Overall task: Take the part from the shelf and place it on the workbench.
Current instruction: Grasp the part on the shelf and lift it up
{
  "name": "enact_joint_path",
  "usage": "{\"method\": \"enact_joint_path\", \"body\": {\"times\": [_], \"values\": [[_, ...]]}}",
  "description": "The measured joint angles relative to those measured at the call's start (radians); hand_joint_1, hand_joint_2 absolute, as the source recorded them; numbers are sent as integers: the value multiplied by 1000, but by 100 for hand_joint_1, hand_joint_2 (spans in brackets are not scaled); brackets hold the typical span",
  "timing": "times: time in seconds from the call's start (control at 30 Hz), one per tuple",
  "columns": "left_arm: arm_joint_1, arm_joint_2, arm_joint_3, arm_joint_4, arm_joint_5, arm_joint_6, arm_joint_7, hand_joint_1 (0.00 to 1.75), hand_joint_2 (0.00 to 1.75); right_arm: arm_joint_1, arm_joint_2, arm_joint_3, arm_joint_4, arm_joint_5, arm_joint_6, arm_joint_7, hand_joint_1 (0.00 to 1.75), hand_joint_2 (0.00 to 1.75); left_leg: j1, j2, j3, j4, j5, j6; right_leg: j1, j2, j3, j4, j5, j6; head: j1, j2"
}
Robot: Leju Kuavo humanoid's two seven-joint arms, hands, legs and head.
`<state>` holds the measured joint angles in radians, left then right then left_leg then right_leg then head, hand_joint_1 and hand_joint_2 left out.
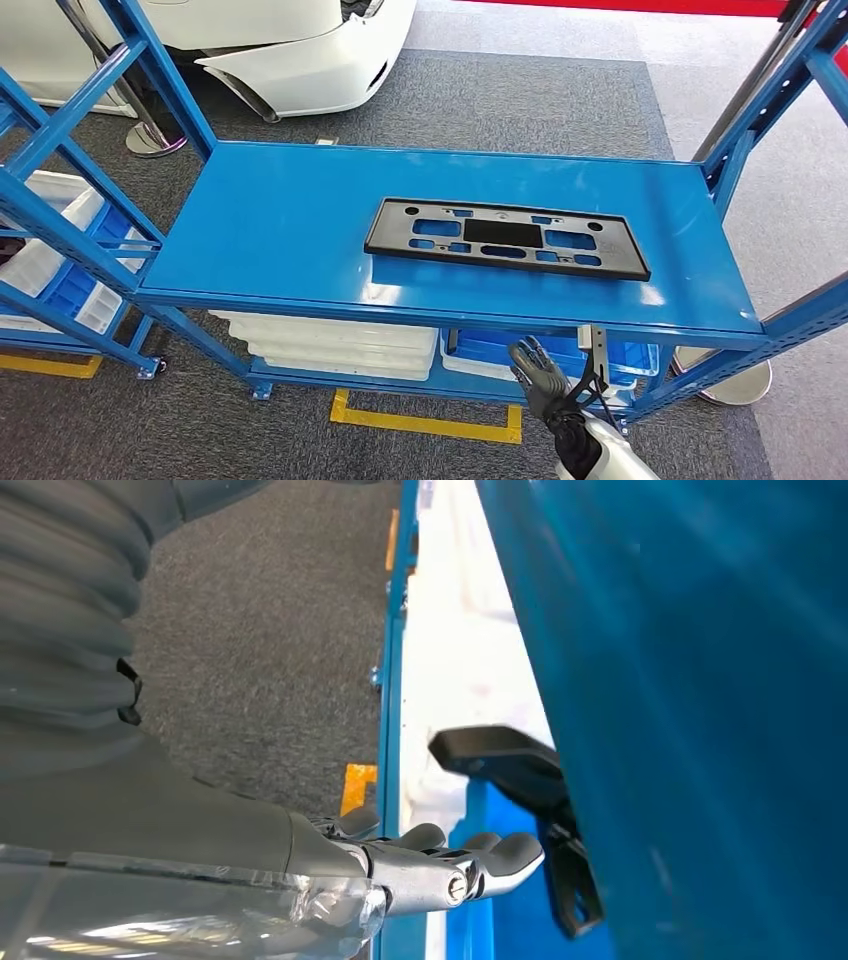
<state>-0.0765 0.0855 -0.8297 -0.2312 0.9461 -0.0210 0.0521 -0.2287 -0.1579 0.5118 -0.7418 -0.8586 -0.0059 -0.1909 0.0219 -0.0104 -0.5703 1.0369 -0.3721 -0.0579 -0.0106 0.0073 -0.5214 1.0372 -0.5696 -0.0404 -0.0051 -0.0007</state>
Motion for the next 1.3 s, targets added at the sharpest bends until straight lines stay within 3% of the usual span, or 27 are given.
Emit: {"method": "enact_joint_path", "body": {"times": [0.17, 0.4, 0.9, 1.13, 1.3], "values": [[-1, 0, -4, 0, 0, 3, -6, 0, 0, 2, 19, 59, -64, 41, -14, 69, 0, 175, 0, 0, 0, 0, 0, 0, 0, 0, 0, 0, 1, 0, 1, 0], [-5, 0, -22, 0, 4, 11, -13, 0, 0, -9, 106, 158, -90, -1, -41, 107, 0, 175, 1, 0, 0, -1, 1, 0, 1, -1, 0, 0, 1, 0, -2, 0], [-28, 0, -75, 0, -16, 16, 2, 0, 0, -34, 239, 311, -87, -80, -21, 80, 0, 175, 1, 0, 0, -1, 2, 0, 1, -1, 0, 0, 1, 0, -1, 0], [-40, 0, -92, 0, -18, 11, 7, 0, 0, -82, 292, 376, -72, -90, 77, 76, 0, 175, 1, 0, -1, -1, 2, 0, 1, 0, -1, 0, 1, 0, 0, 0], [-47, 0, -102, 0, -18, 10, 9, 0, 0, -127, 326, 420, -63, -87, 89, 71, 0, 175, 1, 0, 0, -1, 2, 0, 1, 0, 0, 0, 1, 0, -1, 0]]}}
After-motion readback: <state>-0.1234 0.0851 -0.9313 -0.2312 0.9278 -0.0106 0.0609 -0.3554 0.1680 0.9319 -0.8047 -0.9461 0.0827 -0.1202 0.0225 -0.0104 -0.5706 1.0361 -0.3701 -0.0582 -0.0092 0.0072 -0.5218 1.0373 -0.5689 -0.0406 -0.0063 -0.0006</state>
